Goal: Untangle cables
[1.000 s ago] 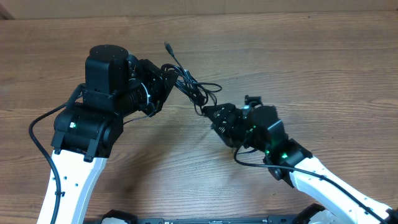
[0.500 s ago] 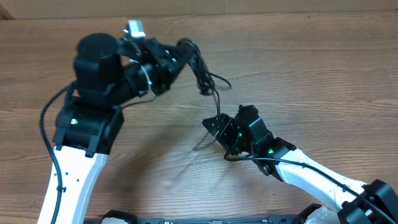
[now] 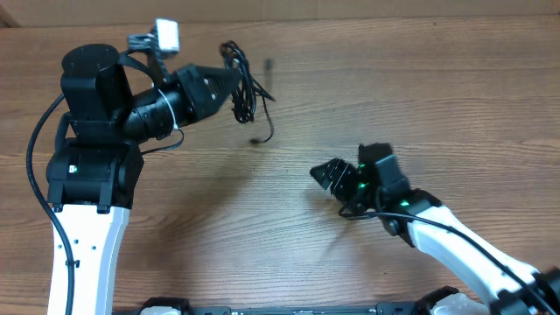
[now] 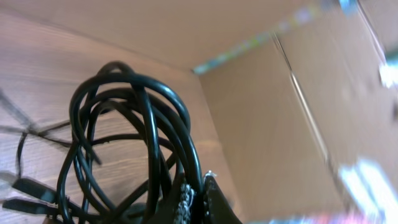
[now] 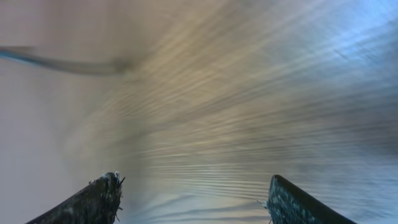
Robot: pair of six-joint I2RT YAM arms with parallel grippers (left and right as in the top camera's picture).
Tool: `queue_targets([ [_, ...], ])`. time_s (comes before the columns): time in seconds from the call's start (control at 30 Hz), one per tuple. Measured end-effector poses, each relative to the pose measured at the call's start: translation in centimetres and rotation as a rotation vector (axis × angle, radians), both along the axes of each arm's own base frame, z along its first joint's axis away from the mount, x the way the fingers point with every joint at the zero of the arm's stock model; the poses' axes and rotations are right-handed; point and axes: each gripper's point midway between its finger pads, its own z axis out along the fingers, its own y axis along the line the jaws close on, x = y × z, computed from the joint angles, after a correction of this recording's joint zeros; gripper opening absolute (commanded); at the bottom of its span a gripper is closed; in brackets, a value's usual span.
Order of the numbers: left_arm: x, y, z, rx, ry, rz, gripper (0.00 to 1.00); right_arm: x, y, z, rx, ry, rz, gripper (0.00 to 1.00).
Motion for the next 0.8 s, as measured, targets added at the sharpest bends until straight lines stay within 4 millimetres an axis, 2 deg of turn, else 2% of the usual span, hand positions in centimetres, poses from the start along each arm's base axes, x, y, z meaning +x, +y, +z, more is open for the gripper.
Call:
queue_targets([
  [0.07, -1.2, -1.0, 0.0, 0.039, -0.095, -0.13, 0.04, 0.5, 0.5, 3.5, 0.098, -0.102, 0.059, 0.73],
  [0.1, -1.5, -1.3, -0.2, 0.047, -0.115, -0.165, 0.04, 0.5, 0.7, 4.5, 0.124, -0.13, 0.078, 0.73],
  [0.2, -2.0, -2.2, -1.7, 0.063, -0.169, -0.311, 0.04, 0.2, 2.0, 11.2, 0.28, -0.359, 0.216, 0.73],
  [0.33, -2.2, -3.7, -4.0, 0.039, -0.159, -0.451, 0.04, -0.1, 2.7, 15.7, 0.334, -0.581, 0.31, 0.72],
  [0.4, -2.4, -4.5, -4.7, 0.024, -0.151, -0.499, 0.04, 0.1, 2.7, 15.9, 0.324, -0.612, 0.309, 0.66],
  [0.5, -3.4, -6.5, -5.3, 0.003, -0.147, -0.587, 0.04, 0.8, 2.2, 15.3, 0.246, -0.663, 0.294, 0.6],
  [0.53, -3.6, -6.9, -5.3, 0.0, -0.15, -0.603, 0.04, 1.0, 2.0, 15.1, 0.223, -0.671, 0.293, 0.52],
  [0.6, -4.3, -7.6, -5.2, -0.01, -0.151, -0.633, 0.04, 1.3, 1.7, 14.5, 0.178, -0.684, 0.288, 0.29],
  [0.63, -4.7, -8.0, -5.1, -0.017, -0.152, -0.654, 0.04, 1.4, 1.6, 14.3, 0.161, -0.691, 0.288, 0.22],
  [0.77, -5.2, -8.5, -4.8, -0.031, -0.165, -0.681, 0.04, 0.9, 1.6, 12.8, 0.122, -0.65, 0.313, 0.04],
  [0.8, -5.2, -8.5, -4.5, -0.041, -0.185, -0.69, 0.04, 0.6, 1.7, 12.4, 0.109, -0.638, 0.327, 0.04],
])
